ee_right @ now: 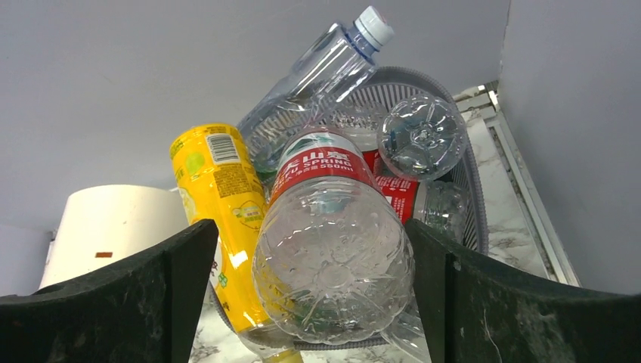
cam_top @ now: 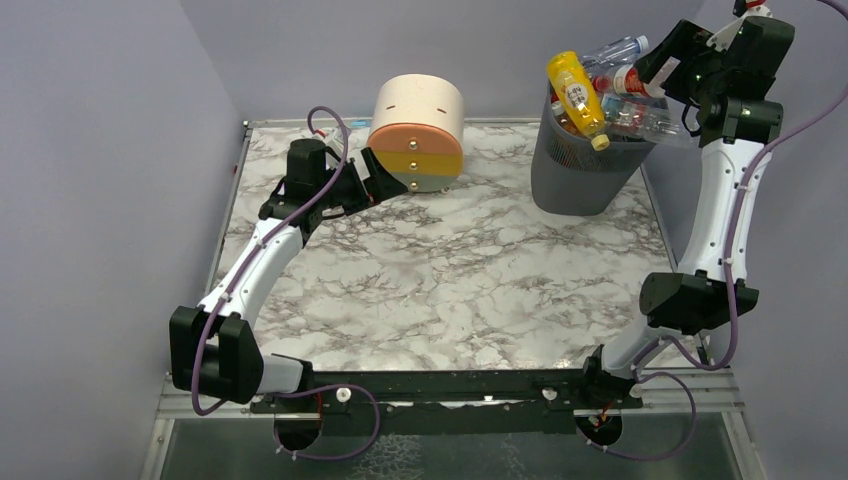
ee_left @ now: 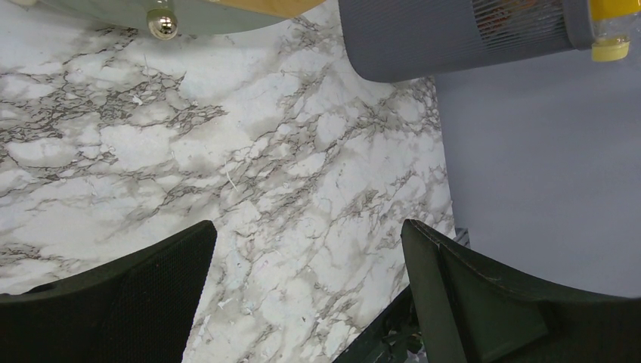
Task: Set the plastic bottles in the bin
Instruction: Place the plastic bottle in the trash bin.
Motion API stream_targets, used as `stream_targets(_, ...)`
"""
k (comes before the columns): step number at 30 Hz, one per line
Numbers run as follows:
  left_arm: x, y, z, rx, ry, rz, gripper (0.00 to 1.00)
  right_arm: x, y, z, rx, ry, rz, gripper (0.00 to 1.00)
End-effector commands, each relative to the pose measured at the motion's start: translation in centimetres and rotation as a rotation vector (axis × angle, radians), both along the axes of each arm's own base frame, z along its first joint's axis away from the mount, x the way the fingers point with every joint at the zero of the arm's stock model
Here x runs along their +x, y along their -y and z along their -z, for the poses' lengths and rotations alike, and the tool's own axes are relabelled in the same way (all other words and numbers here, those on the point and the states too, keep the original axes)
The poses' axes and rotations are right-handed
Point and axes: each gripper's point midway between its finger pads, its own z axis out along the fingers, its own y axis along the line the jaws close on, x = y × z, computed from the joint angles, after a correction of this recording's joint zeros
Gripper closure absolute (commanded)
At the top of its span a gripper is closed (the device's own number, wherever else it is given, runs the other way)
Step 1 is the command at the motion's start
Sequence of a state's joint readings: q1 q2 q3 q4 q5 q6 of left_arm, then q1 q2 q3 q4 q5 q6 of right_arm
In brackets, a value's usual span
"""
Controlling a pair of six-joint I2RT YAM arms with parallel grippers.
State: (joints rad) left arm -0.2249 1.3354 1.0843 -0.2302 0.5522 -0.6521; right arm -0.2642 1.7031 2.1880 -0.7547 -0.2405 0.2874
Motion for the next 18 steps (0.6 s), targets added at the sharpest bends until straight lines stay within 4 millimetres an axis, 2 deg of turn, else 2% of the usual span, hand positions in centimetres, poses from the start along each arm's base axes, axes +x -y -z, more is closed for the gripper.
stream_targets(1,0.5,0.1,-2.4,-0.013,0.074,-0.013,0.01,-2.4,1.0,-3.5,-0.035,0.066,0.069,0.05)
stream_targets(9,0.3,0.1,-2.6,-0.017,0.079,-0.011,0.01,-2.8,1.9,-3.9,-0.043,0.078,0.121,0.03)
stream_targets(18,0.2,0.1,-2.7,-0.019,0.080,-0.011,0.01,-2.2,2.4,-2.7,-0.025,0.061,0.123,0.02)
